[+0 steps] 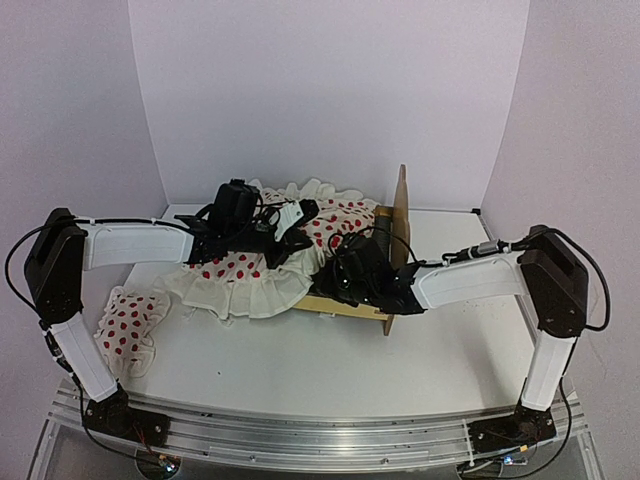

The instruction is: Set up the pet bed

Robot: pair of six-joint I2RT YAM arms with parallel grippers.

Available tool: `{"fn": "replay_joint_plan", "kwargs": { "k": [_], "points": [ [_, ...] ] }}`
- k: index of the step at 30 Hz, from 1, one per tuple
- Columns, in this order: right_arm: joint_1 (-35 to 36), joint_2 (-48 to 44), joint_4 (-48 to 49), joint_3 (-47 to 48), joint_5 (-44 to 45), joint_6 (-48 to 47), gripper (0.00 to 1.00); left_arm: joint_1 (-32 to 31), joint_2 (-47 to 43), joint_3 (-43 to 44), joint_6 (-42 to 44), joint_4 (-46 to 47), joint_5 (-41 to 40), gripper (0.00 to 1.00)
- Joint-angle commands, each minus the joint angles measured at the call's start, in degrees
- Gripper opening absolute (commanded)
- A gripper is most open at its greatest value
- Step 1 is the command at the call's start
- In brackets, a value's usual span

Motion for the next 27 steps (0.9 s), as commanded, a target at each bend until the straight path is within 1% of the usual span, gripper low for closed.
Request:
{"fn": "replay_joint_plan", "kwargs": {
  "k": [1, 7, 12, 14, 17, 19, 23, 27],
  "points": [
    [0.2, 2.0, 3.0, 2.3, 0.1, 2.2, 0.16, -0.2, -2.4, -0.2, 0.5, 2.3, 0.4, 0.0],
    [0.0, 2.9, 3.1, 2.2, 0.7, 3.6, 0.17, -0.2, -2.4, -0.2, 0.4, 2.3, 0.4, 0.0],
    [-0.1, 3.0, 3.6, 2.1, 1.4, 2.1, 0.13, -0.2, -2.5, -0.2, 0.4, 2.2, 0.2, 0.0],
    [-0.2, 3.2, 3.7, 2.0, 1.3, 1.7, 0.1, -0.2, -2.5, -0.2, 0.3, 2.3, 0.2, 0.0],
    [-0.4, 3.3, 4.6, 1.4, 1.2, 1.8, 0.01, -0.2, -2.6, -0.1, 0.2, 2.2, 0.3, 0.0],
    [-0.4, 2.8, 4.8, 1.1, 0.7, 1.2, 0.0, -0.2, -2.7, -0.1, 0.4, 2.2, 0.1, 0.0],
    [-0.4, -0.5, 4.7, -0.4, -1.5, -0.6, 0.0, -0.2, -2.9, -0.3, 0.7, 2.1, -0.4, 0.0],
    [-0.3, -7.5, 1.4, -2.9, -5.6, -4.1, 0.0, -0.1, -3.2, -0.7, 0.8, 2.1, -0.6, 0.0]
  ]
}}
